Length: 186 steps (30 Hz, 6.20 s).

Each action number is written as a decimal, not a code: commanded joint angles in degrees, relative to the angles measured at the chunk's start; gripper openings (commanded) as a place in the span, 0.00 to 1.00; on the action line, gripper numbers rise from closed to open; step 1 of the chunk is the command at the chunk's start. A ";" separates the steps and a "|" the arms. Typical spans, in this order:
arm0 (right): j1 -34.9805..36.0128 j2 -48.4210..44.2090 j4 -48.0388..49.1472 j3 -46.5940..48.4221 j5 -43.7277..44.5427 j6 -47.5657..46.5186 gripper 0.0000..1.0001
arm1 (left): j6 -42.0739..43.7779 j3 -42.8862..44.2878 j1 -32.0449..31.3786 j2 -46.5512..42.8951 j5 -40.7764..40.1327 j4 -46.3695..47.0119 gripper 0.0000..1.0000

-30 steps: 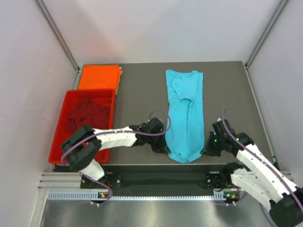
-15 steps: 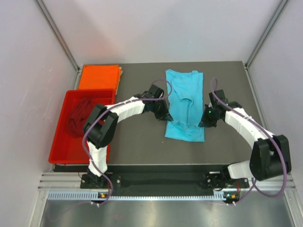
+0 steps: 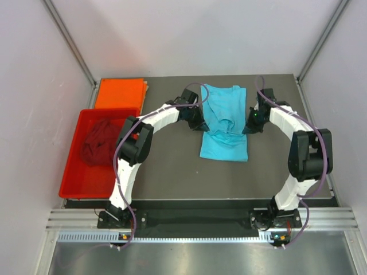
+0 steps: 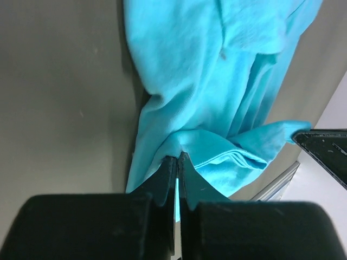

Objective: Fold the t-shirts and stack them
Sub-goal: Fold the tshirt

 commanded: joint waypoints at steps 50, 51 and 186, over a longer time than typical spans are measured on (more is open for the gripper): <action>-4.96 18.96 6.25 27.96 -1.59 -4.77 0.18 | -4.21 16.23 6.89 9.86 7.56 13.11 0.35; -5.05 18.17 6.25 27.62 -1.06 -4.25 0.21 | -3.33 15.70 7.07 8.29 9.04 14.35 0.46; -8.66 -14.36 16.79 -27.93 -8.87 -2.41 0.41 | 7.49 -34.22 -1.45 -13.00 7.12 26.03 0.48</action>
